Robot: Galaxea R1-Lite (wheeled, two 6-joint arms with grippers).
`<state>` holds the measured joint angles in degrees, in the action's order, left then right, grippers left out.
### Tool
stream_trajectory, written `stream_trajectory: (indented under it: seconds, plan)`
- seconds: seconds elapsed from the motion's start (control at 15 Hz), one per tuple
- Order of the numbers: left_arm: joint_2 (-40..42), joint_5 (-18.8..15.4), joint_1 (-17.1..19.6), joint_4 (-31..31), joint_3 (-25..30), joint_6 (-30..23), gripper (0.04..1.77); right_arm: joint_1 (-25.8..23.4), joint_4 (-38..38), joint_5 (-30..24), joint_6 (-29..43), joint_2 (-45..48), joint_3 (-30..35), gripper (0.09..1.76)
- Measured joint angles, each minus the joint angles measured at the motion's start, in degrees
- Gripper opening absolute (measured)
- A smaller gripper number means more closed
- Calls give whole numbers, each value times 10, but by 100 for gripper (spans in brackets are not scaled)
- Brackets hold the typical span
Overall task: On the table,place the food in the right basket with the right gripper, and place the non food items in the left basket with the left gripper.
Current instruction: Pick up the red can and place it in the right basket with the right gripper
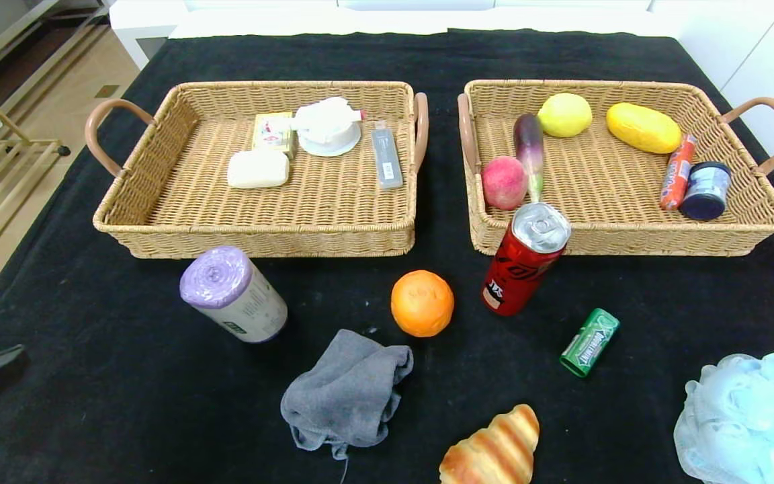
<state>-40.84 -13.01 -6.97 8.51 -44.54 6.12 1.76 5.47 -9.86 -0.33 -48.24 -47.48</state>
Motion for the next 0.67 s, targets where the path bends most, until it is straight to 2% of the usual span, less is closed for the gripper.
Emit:
stream_trajectory:
  seconds: [0.2, 0.4, 0.67]
  plan:
    - [-48, -40, -3, -1, -28, 16, 172, 37, -33, -11, 1, -57, -15, 171]
    - [-85, -45, -33, -3, -46, 34, 172, 89, -47, -9, 1, -96, -18, 171]
    - [-132, -42, -91, -21, -57, 59, 172, 151, -49, 7, 1, -134, -18, 171]
